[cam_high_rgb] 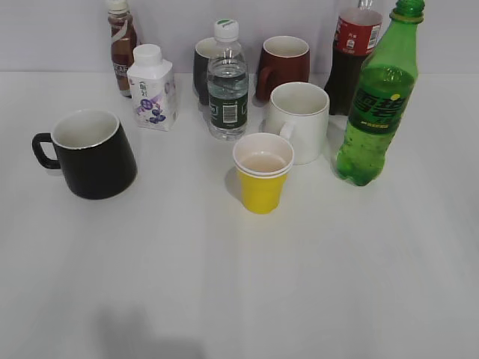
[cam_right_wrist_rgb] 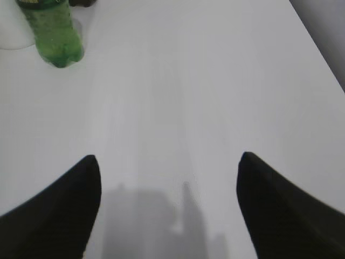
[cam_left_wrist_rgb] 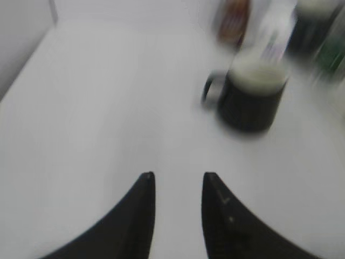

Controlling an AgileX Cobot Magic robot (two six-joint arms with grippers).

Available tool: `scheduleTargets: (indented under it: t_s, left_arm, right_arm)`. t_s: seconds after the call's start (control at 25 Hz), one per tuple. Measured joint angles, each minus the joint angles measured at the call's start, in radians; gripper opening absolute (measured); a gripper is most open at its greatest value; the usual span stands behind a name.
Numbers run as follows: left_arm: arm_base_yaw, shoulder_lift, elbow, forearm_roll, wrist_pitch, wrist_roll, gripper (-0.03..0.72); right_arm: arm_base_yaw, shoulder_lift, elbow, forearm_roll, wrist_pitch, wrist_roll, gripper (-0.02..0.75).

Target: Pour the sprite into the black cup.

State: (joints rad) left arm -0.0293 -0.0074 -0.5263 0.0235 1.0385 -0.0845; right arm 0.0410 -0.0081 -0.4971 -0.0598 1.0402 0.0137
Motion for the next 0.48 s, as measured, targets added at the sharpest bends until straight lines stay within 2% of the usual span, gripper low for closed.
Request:
scheduleTargets:
  t_s: [0.12,0.24,0.36,0.48]
  left_arm:
    - [0.000,0.029,-0.008,-0.080,-0.310,0.000,0.237]
    - [0.000,0.126,0.023,-0.059,-0.750,0.000,0.237]
    - [0.000,0.274,0.068,-0.045,-1.011,0.000,0.237]
    - [0.000,0.450,0.101,-0.014,-1.170,0.000,0.239]
  right_arm:
    - [0.000,0.000,0.000,0.000,0.000,0.000,0.588]
    - [0.000,0.000,0.000,0.000,0.000,0.000,0.588]
    - [0.000,0.000,0.000,0.000,0.000,0.000,0.588]
    - [0.000,0.000,0.000,0.000,0.000,0.000,0.588]
